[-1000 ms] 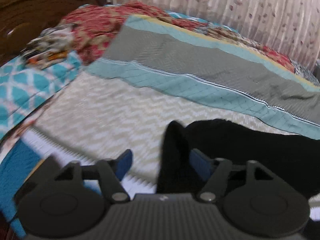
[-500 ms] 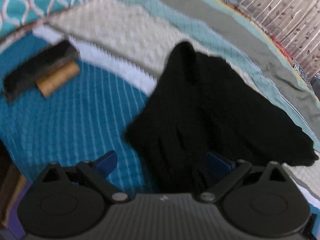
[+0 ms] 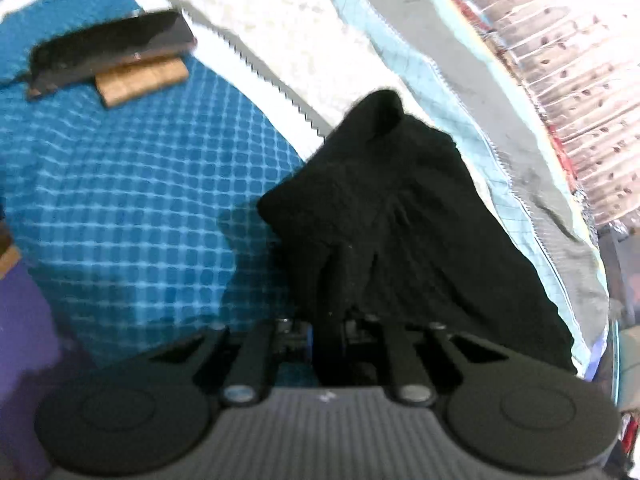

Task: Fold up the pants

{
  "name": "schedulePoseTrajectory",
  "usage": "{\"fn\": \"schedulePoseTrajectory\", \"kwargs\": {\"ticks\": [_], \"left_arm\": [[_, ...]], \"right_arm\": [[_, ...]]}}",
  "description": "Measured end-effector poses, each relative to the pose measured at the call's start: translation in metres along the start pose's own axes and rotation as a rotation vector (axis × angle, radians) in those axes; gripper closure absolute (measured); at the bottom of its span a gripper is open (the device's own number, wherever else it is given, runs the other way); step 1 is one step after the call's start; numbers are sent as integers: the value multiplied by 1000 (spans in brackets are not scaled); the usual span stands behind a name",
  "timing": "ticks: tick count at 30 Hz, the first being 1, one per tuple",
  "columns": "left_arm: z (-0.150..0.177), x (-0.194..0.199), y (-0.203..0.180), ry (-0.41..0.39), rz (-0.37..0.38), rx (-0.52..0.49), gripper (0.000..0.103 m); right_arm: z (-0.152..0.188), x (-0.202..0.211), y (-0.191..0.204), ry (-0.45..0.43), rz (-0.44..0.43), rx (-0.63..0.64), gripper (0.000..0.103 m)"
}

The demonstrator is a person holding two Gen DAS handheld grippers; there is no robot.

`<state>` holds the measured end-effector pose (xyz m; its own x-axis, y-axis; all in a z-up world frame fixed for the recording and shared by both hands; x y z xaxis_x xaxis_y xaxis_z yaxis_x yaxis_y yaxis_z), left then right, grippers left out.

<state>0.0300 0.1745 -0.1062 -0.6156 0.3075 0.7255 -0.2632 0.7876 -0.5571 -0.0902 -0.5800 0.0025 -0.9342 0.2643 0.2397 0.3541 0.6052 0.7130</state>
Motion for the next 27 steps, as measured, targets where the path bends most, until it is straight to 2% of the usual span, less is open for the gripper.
{"fn": "schedulePoseTrajectory", "kwargs": {"ticks": [2,3,5,6,7,8,10,11,13,16,18,21,23,24,25,27], "left_arm": [[10,2,7,2,-41,-32,93],[16,-2,11,8,-64,-49,93],[28,-18,21,49,-122,-73,90],[33,-24,25,59,-158,-88,88],[36,-26,24,52,-170,-106,87],[36,-23,19,46,-180,-133,85],[36,-14,10,50,-195,-183,57],[35,-6,7,33,-203,-204,54],[29,13,2,-18,-201,-249,54],[16,38,3,-80,-220,-257,53],[-3,46,-1,-133,-242,-278,53],[-46,41,-23,-204,-307,-356,53],[-72,31,-52,-246,-336,-451,53],[-81,24,-70,-266,-343,-512,53],[-91,12,-90,-286,-356,-589,53],[-103,-18,-127,-295,-370,-722,47]], "right_arm": [[23,-7,-37,54,27,-104,95],[42,-8,-57,86,89,-137,94],[85,-11,-99,191,290,-140,90],[104,-13,-118,258,381,-149,94],[109,-4,-122,211,326,-192,93],[109,6,-124,183,289,-255,86],[96,17,-125,165,311,-298,74],[85,23,-125,132,328,-281,62],[61,32,-121,74,363,-229,60],[44,33,-117,37,352,-182,60],[36,17,-103,53,329,-148,60],[42,2,-76,108,279,-89,60],[48,-16,-54,151,241,-50,59],[51,-37,-40,183,221,-29,57],[58,-38,-28,209,212,-15,56],[65,-74,-7,285,202,24,56]]}}
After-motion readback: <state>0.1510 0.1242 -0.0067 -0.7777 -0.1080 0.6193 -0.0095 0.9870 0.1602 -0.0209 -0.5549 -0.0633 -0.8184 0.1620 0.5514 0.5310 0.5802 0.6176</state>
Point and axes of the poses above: each gripper's, at about its wrist camera, not at the fingertips, and x roughly against the way its jaws point, y to its left, z to its underside, the point moved 7 cm from there along -x, roughly the way its jaws point, and after that the axes turned 1 degree about z, right-handed, at the moved point
